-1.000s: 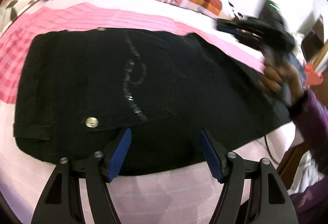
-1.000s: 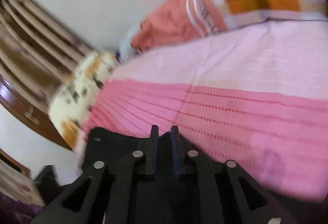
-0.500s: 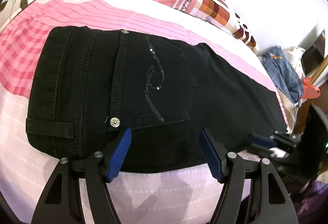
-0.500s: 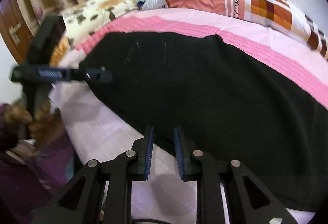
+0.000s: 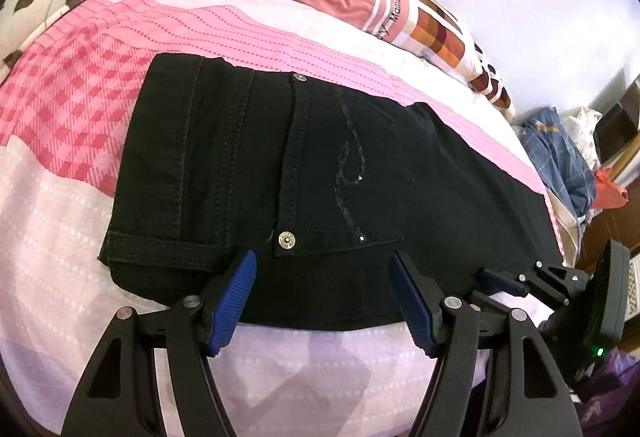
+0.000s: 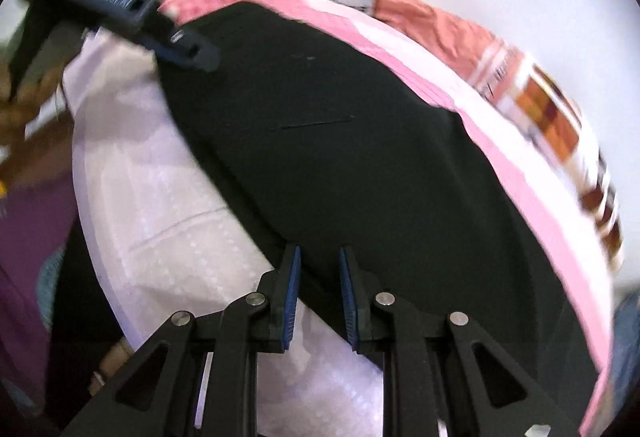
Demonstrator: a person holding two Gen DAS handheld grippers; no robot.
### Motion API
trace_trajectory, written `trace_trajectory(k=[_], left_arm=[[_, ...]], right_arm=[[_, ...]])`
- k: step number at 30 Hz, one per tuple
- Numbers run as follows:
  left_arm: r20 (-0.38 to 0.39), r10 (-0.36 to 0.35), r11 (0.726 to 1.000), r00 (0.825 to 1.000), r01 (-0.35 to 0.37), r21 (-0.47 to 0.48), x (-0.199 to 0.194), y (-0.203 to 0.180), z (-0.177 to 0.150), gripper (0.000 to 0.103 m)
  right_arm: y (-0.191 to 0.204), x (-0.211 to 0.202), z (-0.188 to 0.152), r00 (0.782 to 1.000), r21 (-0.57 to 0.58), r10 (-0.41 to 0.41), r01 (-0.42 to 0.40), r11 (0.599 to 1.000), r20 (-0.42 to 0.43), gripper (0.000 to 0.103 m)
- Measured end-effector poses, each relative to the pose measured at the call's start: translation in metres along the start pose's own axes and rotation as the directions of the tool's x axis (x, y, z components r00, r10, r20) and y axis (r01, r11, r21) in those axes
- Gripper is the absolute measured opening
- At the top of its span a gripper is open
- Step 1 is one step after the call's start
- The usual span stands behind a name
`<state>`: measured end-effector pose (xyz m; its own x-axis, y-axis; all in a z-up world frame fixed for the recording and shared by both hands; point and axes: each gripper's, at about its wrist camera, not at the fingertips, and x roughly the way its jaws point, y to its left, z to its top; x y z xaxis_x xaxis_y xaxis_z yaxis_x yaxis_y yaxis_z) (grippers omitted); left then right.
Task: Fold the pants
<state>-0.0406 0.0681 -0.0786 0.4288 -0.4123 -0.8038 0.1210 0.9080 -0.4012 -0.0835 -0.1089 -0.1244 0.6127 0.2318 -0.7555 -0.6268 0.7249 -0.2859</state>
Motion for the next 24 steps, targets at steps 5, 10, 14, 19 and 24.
trace_trajectory(k=[5, 10, 14, 19, 24], left_arm=[[-0.005, 0.001, 1.000, 1.000, -0.001, 0.000, 0.000, 0.000, 0.000, 0.070], [-0.005, -0.012, 1.000, 1.000, 0.012, -0.010, -0.002, 0.001, -0.001, 0.070], [-0.006, -0.010, 1.000, 1.000, 0.010, -0.008, -0.002, 0.000, -0.001, 0.071], [-0.011, -0.016, 1.000, 1.000, 0.016, -0.011, -0.002, 0.001, 0.001, 0.072], [-0.011, -0.020, 1.000, 1.000, 0.020, -0.014, -0.002, 0.001, -0.001, 0.072]], right_arm=[[0.007, 0.003, 0.008, 0.999, -0.070, -0.042, 0.040, 0.997, -0.021, 0.009], [0.013, -0.005, 0.002, 0.996, -0.102, -0.092, 0.094, 0.990, 0.024, 0.020], [0.015, -0.003, 0.004, 0.996, -0.115, -0.087, 0.088, 0.989, 0.014, 0.022], [0.030, -0.002, 0.002, 0.992, -0.193, -0.120, 0.124, 0.973, 0.032, 0.037], [0.024, 0.002, 0.010, 0.998, -0.133, -0.061, 0.060, 0.989, -0.002, 0.025]])
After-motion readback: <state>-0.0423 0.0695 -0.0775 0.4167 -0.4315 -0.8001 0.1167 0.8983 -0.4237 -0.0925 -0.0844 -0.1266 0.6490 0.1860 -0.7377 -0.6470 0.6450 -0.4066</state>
